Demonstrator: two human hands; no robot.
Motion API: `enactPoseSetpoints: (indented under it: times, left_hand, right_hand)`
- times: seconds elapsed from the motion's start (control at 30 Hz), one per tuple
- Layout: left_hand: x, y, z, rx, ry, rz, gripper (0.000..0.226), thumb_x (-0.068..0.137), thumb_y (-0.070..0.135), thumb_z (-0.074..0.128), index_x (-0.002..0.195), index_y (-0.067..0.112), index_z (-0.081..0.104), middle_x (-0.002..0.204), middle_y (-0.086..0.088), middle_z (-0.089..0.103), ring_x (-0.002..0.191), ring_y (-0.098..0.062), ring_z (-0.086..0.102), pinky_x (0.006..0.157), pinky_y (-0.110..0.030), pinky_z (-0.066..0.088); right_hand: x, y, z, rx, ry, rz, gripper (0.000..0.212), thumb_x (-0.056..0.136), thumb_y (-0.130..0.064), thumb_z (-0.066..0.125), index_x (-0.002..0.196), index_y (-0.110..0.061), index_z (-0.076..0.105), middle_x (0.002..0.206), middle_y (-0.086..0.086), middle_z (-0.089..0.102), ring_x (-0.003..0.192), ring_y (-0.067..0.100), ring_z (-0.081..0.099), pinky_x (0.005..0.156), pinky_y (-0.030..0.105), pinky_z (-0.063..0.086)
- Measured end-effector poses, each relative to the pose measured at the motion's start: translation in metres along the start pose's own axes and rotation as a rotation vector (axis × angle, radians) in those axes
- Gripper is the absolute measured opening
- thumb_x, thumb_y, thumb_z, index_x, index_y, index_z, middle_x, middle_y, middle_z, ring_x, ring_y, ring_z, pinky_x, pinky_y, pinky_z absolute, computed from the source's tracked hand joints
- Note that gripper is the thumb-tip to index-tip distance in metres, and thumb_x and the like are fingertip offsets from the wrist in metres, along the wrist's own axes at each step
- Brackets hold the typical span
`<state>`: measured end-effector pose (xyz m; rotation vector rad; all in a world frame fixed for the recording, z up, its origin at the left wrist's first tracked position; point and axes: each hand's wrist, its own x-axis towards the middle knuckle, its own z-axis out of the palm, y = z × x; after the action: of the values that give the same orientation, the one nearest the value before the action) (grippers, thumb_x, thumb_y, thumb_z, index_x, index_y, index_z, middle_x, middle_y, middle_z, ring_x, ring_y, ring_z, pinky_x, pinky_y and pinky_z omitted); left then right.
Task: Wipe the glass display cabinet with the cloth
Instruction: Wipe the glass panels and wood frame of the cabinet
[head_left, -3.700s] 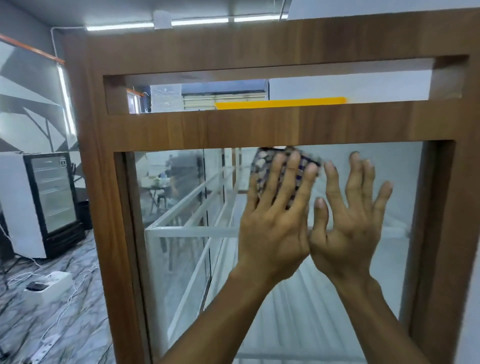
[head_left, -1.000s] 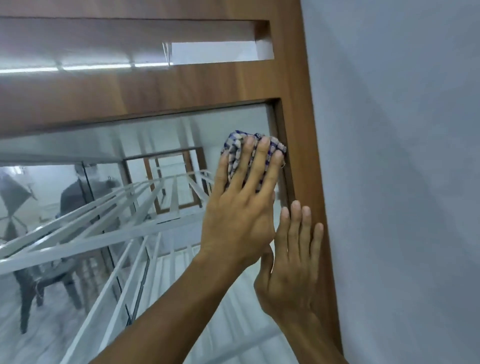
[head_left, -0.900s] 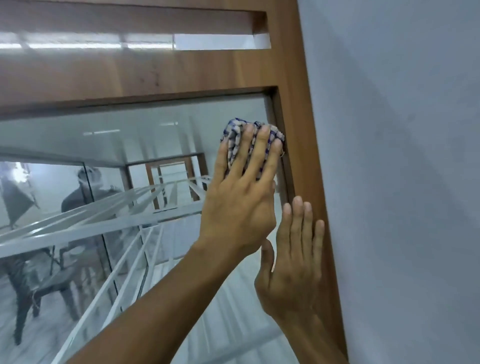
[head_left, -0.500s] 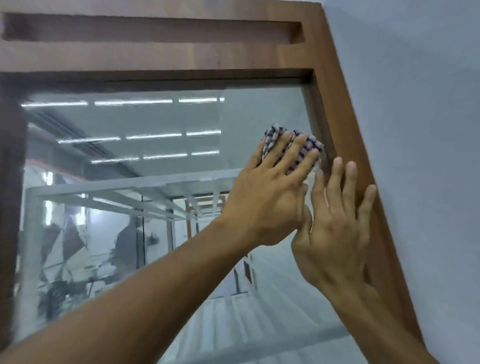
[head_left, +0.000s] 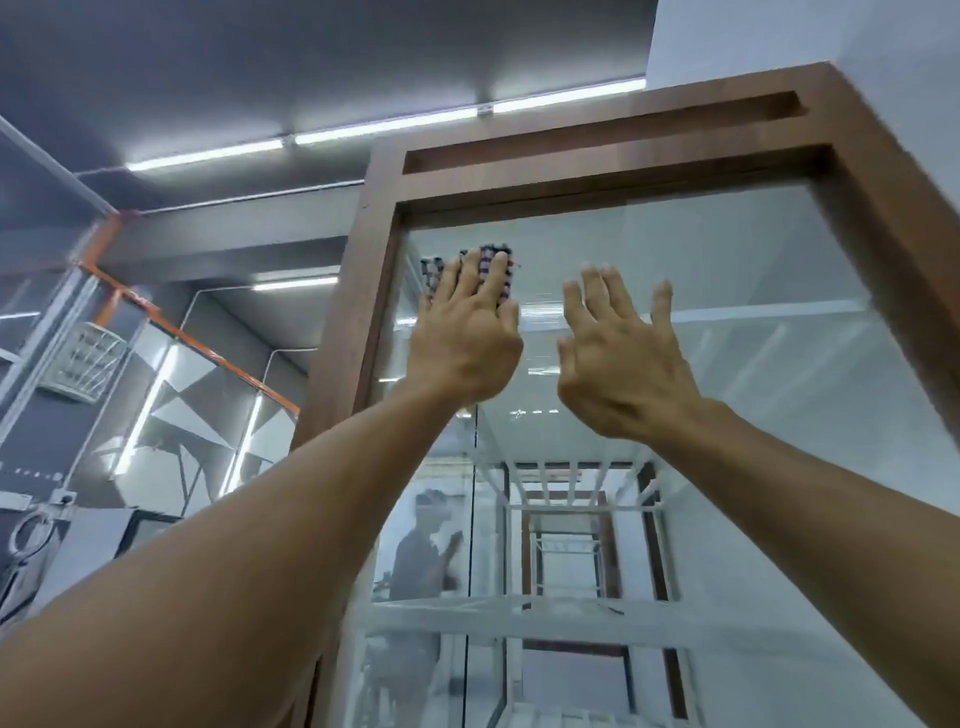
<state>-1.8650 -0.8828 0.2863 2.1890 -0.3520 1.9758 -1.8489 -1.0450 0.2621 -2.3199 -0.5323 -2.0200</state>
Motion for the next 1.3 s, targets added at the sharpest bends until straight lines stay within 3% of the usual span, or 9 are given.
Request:
enactPoseSetpoints:
  times: [0.13,0.27,0.53,0.7,0.87,0.93,1.03,1.17,1.3]
  left_hand:
    - [-0.031,-0.029,-0.009,0.011,0.013,-0.070,0.058,0.111,0.035,0.024,0.165,0.027,0.005,0.173,0.003,-0.005,0.159,-0.014,-0.009,0.120,-0.027,-0.015]
    - [-0.069,-0.012,0.001,0.059,0.003,-0.104,0.059,0.111,0.038,0.022,0.165,0.028,0.000,0.172,0.003,-0.010,0.158,-0.015,-0.013,0.123,-0.033,-0.015]
    - [-0.046,0.105,0.040,0.091,-0.220,0.510,0.059,0.109,0.040,0.021,0.165,0.028,0.006,0.173,0.003,-0.003,0.159,-0.015,-0.010,0.129,-0.042,-0.006]
    - [0.001,0.145,0.048,0.044,-0.093,0.193,0.059,0.110,0.036,0.024,0.166,0.027,0.006,0.174,-0.001,-0.002,0.160,-0.022,-0.005,0.127,-0.044,-0.006]
    - [-0.016,0.186,0.071,0.045,-0.187,0.507,0.057,0.111,0.038,0.023,0.165,0.030,0.006,0.173,0.004,-0.003,0.159,-0.015,-0.009,0.127,-0.040,-0.007]
    - [0.001,0.184,0.070,0.054,-0.170,0.504,0.058,0.110,0.038,0.024,0.165,0.030,0.007,0.173,0.004,-0.001,0.159,-0.015,-0.008,0.129,-0.041,-0.005]
    - [0.024,0.209,0.075,0.061,-0.138,0.344,0.059,0.109,0.038,0.024,0.165,0.028,0.007,0.174,0.000,-0.002,0.160,-0.020,-0.007,0.129,-0.045,-0.005]
    - [0.015,0.235,0.080,0.048,-0.211,0.482,0.058,0.111,0.037,0.022,0.166,0.025,0.007,0.173,0.002,-0.003,0.159,-0.019,-0.010,0.126,-0.041,-0.010]
    - [-0.013,0.200,0.067,0.049,-0.225,0.574,0.056,0.111,0.035,0.023,0.165,0.028,0.009,0.173,0.002,0.000,0.159,-0.017,-0.008,0.127,-0.040,-0.009]
  right_hand:
    - [-0.017,0.003,0.002,0.053,0.025,-0.006,0.065,0.106,-0.042,0.018,0.163,-0.017,0.004,0.172,0.007,-0.005,0.158,0.021,-0.009,0.126,0.057,-0.008]
    - [-0.051,0.012,0.000,0.081,0.016,-0.016,0.063,0.107,-0.042,0.022,0.164,-0.022,0.003,0.172,0.002,-0.006,0.158,0.019,-0.011,0.127,0.050,-0.008]
    - [-0.101,0.103,-0.021,0.035,0.058,0.281,0.064,0.106,-0.042,0.017,0.163,-0.018,0.000,0.172,0.005,-0.006,0.158,0.018,-0.010,0.127,0.044,-0.009]
    - [-0.123,0.130,-0.023,0.093,0.075,0.233,0.079,0.093,-0.049,0.009,0.162,-0.011,0.001,0.171,0.006,-0.004,0.158,0.015,-0.008,0.125,0.032,-0.014]
    - [-0.131,0.135,-0.019,0.117,0.118,0.211,0.076,0.096,-0.048,0.009,0.162,-0.012,-0.001,0.171,0.006,-0.006,0.157,0.014,-0.011,0.126,0.032,-0.012]
    - [-0.133,0.135,-0.019,0.136,0.121,0.213,0.075,0.096,-0.047,0.010,0.162,-0.014,-0.001,0.171,0.005,-0.007,0.157,0.014,-0.011,0.125,0.029,-0.014]
    - [-0.140,0.136,-0.018,0.166,0.111,0.218,0.072,0.098,-0.045,0.012,0.162,-0.015,-0.002,0.171,0.004,-0.007,0.157,0.014,-0.012,0.121,0.025,-0.016]
    - [-0.149,0.137,-0.013,0.204,0.143,0.224,0.066,0.108,-0.033,0.030,0.163,-0.010,0.000,0.172,0.007,-0.001,0.158,0.015,-0.007,0.124,0.025,-0.011]
    - [-0.154,0.136,-0.012,0.201,0.147,0.215,0.067,0.104,-0.036,0.024,0.162,-0.008,0.008,0.171,0.007,0.003,0.158,0.014,-0.003,0.122,0.022,-0.010]
